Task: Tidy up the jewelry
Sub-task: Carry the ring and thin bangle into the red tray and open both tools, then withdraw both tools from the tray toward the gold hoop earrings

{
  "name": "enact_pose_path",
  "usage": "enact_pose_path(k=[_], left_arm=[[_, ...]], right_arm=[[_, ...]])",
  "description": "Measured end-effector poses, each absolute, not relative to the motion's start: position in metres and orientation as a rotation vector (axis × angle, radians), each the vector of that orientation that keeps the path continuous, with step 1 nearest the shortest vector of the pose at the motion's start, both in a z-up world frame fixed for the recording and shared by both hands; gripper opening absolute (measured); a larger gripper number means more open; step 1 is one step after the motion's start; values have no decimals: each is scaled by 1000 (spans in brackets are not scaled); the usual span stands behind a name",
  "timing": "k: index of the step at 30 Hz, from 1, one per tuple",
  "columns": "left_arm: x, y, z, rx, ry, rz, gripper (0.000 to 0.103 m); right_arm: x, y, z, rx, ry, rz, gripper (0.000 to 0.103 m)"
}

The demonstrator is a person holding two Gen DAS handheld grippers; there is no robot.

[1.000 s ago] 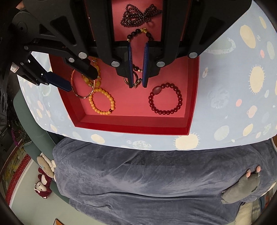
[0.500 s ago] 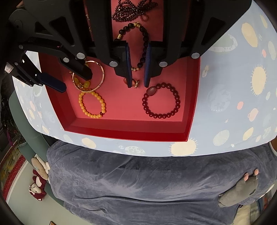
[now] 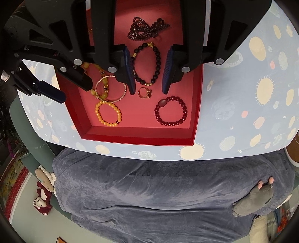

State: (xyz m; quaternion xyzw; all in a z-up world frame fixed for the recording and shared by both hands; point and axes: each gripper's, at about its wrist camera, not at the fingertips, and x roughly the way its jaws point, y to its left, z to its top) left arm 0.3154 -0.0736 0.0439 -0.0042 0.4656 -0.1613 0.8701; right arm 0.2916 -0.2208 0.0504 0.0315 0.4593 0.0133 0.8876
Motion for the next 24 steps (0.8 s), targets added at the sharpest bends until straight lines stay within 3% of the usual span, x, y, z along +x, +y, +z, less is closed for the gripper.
enact_pose_path(k=[13, 24], left_arm=[[253, -68, 76, 3, 943, -364, 28], [189, -61, 71, 19, 961, -379, 28]], right_arm=[[225, -216, 78, 79, 928, 26, 61], [161, -208, 72, 87, 943, 19, 61]])
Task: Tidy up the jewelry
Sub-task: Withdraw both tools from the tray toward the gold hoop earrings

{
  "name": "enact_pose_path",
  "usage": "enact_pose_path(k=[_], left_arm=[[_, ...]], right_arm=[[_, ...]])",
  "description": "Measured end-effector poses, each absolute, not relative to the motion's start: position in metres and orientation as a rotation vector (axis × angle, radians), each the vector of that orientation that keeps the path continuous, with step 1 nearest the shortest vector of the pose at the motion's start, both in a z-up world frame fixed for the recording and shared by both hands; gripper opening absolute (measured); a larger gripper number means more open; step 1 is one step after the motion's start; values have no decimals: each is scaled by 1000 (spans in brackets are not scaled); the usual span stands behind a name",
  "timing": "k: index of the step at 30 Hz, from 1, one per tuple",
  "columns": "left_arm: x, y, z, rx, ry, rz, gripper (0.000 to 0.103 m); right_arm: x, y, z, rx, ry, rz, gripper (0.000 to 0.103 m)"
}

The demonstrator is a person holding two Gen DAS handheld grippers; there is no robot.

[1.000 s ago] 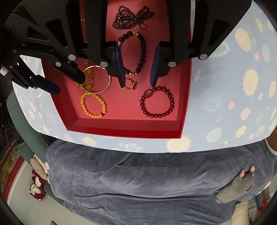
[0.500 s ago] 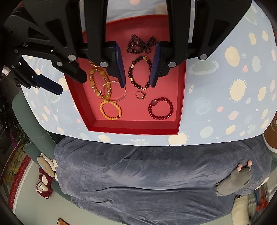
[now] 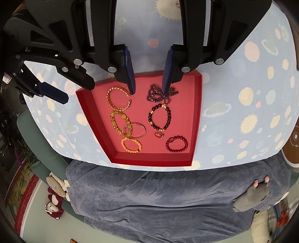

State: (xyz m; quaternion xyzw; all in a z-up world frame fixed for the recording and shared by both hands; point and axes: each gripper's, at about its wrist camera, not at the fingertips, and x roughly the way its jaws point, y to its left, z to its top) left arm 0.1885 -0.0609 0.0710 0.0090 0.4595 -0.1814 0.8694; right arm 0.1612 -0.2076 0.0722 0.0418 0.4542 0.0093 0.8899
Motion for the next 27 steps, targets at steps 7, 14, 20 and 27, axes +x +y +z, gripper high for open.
enact_pose_path(k=[7, 14, 20, 27], left_arm=[[160, -56, 68, 2, 974, -379, 28], [129, -46, 62, -12, 980, -376, 28], [100, -35, 48, -30, 999, -370, 32], [74, -13, 27, -35, 1019, -353, 33]], right_arm=[[130, -204, 69, 98, 955, 15, 61], [99, -197, 60, 113, 969, 24, 61], [66, -184, 44, 59, 989, 39, 61], [35, -188, 19, 62, 1039, 32, 61]])
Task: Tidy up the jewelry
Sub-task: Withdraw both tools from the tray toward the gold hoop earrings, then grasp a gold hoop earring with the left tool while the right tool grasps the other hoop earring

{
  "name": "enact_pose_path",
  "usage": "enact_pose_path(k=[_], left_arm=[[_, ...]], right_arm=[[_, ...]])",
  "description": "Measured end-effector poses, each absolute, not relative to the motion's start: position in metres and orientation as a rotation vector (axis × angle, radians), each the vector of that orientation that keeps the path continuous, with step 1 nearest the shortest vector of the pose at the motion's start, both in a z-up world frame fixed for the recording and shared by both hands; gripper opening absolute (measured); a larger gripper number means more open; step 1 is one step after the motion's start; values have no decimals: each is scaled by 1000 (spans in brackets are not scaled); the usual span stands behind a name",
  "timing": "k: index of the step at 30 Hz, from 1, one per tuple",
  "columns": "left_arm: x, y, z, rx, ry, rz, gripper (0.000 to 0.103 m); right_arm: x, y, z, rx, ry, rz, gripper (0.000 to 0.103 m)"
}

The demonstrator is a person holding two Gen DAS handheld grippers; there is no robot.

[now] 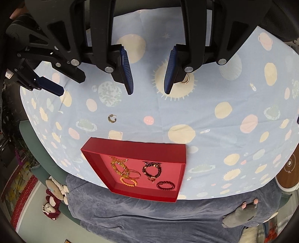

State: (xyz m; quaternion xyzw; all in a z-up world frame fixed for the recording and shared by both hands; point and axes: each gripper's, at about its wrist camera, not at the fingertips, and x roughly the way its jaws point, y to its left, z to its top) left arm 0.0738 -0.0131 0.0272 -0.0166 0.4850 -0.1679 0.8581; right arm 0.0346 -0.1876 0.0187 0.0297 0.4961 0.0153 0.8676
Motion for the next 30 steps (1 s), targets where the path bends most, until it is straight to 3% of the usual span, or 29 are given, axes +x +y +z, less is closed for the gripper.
enact_pose_path(k=[15, 30], left_arm=[[64, 19, -1, -57, 1045, -292, 35], [76, 18, -11, -55, 1052, -281, 35]], right_arm=[[31, -208, -12, 130, 1093, -8, 61], [89, -184, -17, 90, 1076, 43, 61]])
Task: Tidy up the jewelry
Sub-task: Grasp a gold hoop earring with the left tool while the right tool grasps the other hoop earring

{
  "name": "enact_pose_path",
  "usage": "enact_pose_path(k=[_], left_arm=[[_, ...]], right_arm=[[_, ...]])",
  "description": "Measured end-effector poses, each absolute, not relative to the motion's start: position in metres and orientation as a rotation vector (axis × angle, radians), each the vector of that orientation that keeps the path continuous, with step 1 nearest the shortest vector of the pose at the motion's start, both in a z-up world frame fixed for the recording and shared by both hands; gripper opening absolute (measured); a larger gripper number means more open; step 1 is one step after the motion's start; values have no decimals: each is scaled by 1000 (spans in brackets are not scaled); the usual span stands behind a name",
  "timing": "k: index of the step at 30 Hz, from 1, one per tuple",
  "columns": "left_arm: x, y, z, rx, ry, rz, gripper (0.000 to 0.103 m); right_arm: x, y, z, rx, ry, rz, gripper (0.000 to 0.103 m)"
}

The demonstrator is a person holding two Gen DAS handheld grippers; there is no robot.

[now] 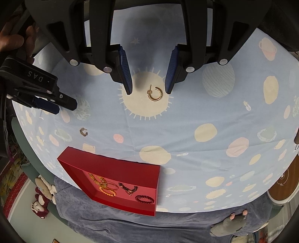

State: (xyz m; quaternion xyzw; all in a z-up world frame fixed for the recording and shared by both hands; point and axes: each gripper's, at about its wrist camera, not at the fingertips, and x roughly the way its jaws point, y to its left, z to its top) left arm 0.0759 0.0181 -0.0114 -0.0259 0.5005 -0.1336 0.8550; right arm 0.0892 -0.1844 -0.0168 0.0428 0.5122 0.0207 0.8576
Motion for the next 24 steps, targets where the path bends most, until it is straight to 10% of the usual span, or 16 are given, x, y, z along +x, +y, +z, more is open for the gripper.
enact_pose_path(k=[11, 24], left_arm=[[86, 17, -18, -58, 1053, -276, 35], [90, 15, -18, -55, 1054, -267, 34]], right_arm=[[131, -177, -23, 54, 1063, 39, 54], [137, -175, -22, 42, 1055, 49, 19]])
